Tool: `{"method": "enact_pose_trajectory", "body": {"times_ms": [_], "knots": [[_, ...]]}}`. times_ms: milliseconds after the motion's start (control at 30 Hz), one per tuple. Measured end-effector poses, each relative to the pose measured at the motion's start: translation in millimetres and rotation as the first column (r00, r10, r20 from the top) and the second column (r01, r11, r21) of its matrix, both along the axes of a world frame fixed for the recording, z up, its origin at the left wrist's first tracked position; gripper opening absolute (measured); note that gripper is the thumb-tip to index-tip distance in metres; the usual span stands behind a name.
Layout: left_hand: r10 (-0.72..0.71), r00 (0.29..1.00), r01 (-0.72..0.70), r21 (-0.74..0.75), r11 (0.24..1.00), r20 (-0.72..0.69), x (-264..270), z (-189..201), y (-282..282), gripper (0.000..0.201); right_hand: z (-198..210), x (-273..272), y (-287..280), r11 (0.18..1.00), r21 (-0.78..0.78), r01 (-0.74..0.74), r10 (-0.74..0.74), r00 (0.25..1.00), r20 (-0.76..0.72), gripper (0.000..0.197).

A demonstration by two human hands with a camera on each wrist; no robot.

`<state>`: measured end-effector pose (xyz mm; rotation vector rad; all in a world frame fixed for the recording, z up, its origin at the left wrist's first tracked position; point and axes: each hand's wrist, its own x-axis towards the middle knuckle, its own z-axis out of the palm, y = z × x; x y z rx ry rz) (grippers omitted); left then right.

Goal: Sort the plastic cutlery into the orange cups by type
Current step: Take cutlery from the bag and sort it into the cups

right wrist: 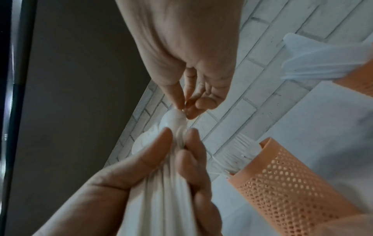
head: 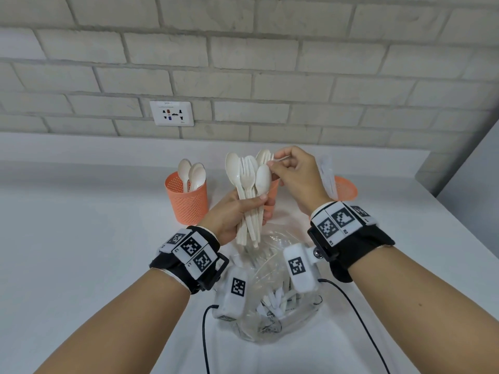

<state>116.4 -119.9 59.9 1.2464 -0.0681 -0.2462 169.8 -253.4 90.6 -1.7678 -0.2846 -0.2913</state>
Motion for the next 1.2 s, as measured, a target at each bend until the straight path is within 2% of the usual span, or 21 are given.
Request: {"method": "enact_pose_trajectory", "body": {"times_ms": [233, 300, 467, 600, 800, 867, 1000, 1100, 1200], "knots": [[0.083, 0.997, -0.083, -0.003, 0.997, -0.005, -7.1, 1.8, 5.1, 0.012, -4.0, 0.0, 9.2, 0.997, 0.017, 0.069, -0.069, 0.998, 0.001, 0.022], [0.118, 0.993, -0.119, 0.02, 0.993, 0.019, -8.0, 1.6, 4.4, 0.016, -4.7, -1.2, 13.0, 0.999, -0.001, 0.044, -0.044, 0.999, -0.025, 0.014], [0.146, 0.987, -0.147, 0.008, 0.989, 0.07, -12.0, 4.3, 4.1, 0.017, -2.7, -8.6, 17.7, 0.996, 0.022, -0.088, 0.091, 0.967, -0.236, 0.018], [0.145, 0.989, -0.146, 0.037, 0.989, 0.038, -14.0, 0.7, 7.0, 0.015, 6.6, -10.1, 18.1, 0.996, 0.056, -0.069, 0.081, 0.964, -0.254, 0.017], [0.145, 0.989, -0.147, 0.098, 0.984, 0.034, -14.6, 1.5, 7.2, 0.006, 6.7, -13.7, 23.1, 0.982, 0.126, -0.14, 0.17, 0.947, -0.271, 0.038], [0.137, 0.99, -0.14, 0.119, 0.983, 0.033, -14.2, 1.5, 8.7, 0.006, 5.6, -14.4, 24.5, 0.98, 0.12, -0.16, 0.187, 0.946, -0.266, 0.029], [0.141, 0.99, -0.143, 0.171, 0.975, 0.023, -17.0, -2.8, 11.8, 0.006, 4.3, -3.6, 23.8, 0.998, 0.066, 0.019, -0.004, 0.976, -0.22, 0.022], [0.166, 0.986, -0.164, 0.172, 0.971, 0.003, -17.3, -6.2, 16.1, 0.007, 11.7, -4.8, 22.5, 0.973, 0.222, 0.067, -0.024, 0.981, -0.19, 0.014], [0.188, 0.982, -0.184, 0.127, 0.975, -0.026, -15.0, -7.3, 21.3, 0.009, 21.7, -9.7, 18.1, 0.917, 0.391, 0.08, -0.064, 0.997, -0.053, 0.017]]}}
